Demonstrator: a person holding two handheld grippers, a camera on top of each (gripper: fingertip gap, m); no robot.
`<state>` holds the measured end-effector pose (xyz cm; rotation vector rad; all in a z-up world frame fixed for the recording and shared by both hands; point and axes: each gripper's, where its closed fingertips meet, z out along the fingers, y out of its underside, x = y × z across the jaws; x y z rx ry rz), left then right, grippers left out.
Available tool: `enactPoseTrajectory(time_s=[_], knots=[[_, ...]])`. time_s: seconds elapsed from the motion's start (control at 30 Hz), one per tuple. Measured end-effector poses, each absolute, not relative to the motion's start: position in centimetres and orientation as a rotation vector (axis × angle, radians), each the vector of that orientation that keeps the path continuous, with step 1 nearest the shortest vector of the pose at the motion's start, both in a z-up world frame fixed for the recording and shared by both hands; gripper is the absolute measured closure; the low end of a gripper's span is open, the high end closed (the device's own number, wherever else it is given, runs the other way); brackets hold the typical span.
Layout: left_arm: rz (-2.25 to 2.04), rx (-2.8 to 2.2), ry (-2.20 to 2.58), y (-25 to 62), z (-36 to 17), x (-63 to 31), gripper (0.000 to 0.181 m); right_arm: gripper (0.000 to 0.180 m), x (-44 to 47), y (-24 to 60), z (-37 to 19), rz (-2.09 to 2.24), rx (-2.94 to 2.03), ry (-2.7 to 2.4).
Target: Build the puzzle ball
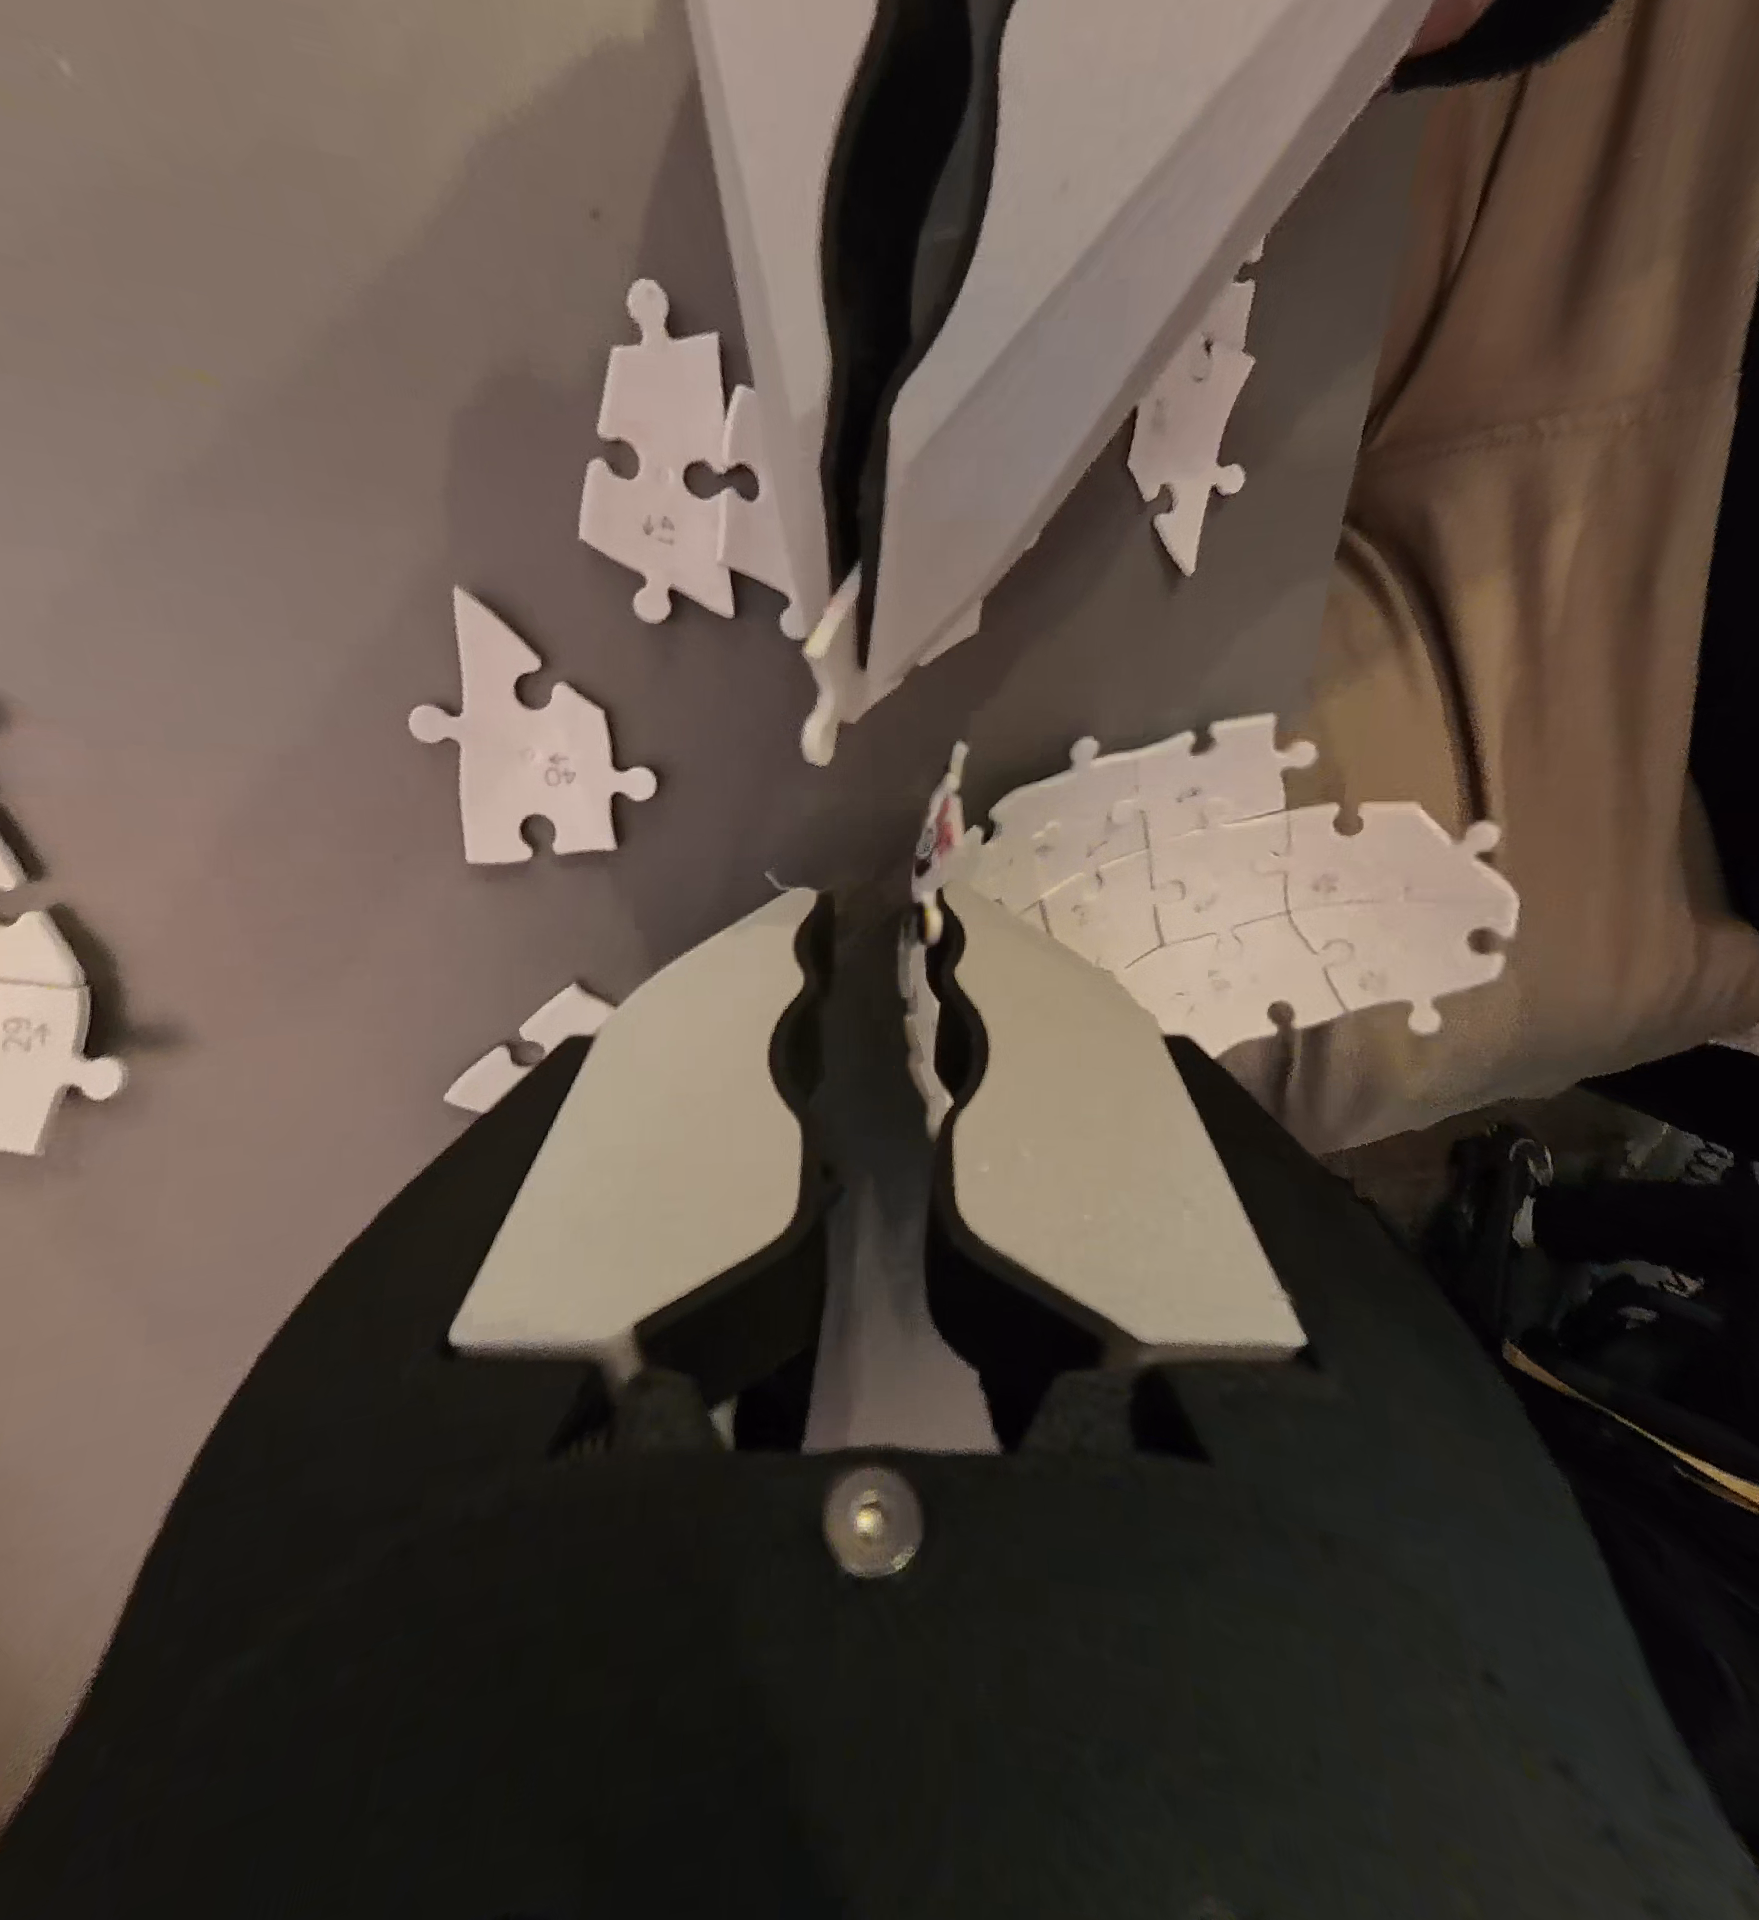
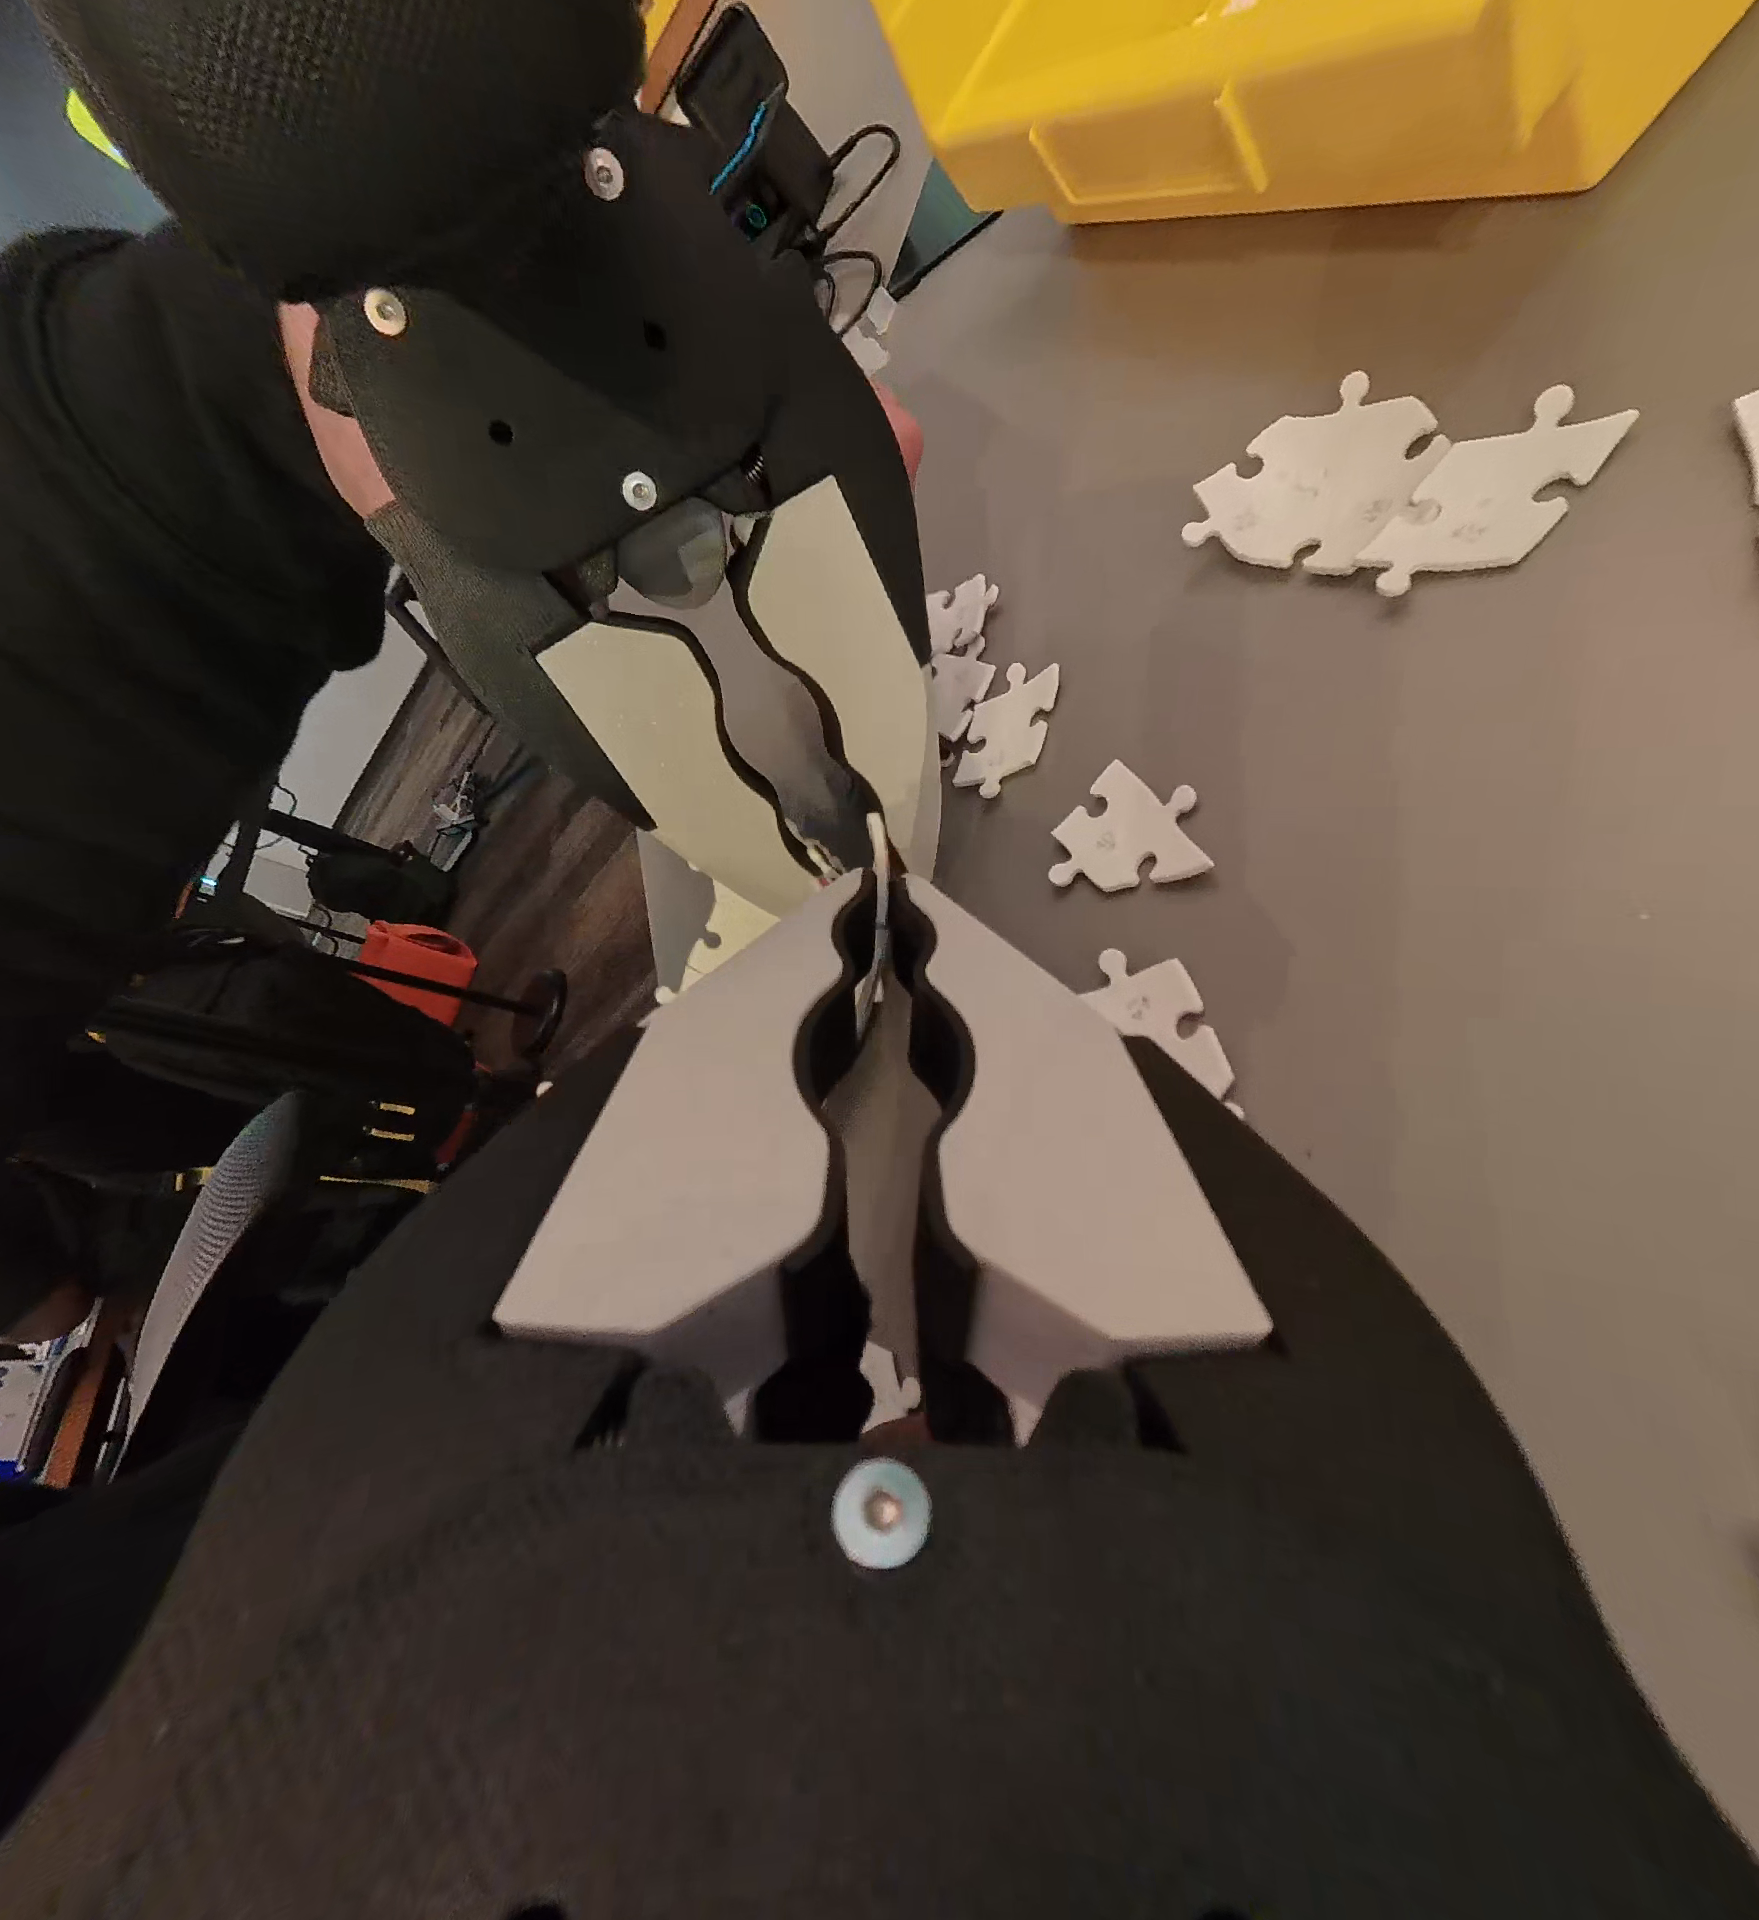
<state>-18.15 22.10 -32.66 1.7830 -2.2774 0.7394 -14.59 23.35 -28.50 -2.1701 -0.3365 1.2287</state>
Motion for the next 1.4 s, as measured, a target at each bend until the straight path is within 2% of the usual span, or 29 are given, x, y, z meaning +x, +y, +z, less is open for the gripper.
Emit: enactPoseTrajectory(time_s=[0.5, 0.7, 0.9, 1.17, 1.4], knots=[[1.031, 1.917, -2.354, 22.8, -28.6, -17.4, 0.152, 0.179, -14.9, 24.0, -25.1, 1.362, -1.989, -0.257], [1.364, 1.988, -2.36, 22.3, -24.1, -14.5, 0.162, 0.179, -14.6, 24.6, -21.4, 1.372, -1.803, -0.25], [1.602, 2.013, -2.24, 21.9, -22.2, -13.8, 0.181, 0.179, -13.9, 24.6, -19.6, 1.338, -1.697, -0.261], [1.828, 2.039, -2.081, 22.3, -20.4, -13.6, 0.181, 0.179, -13.6, 24.4, -18.3, 1.297, -1.606, -0.301], [1.991, 2.044, -1.97, 22.1, -19.8, -13.0, 0.168, 0.179, -13.5, 24.0, -16.9, 1.234, -1.511, -0.344]])
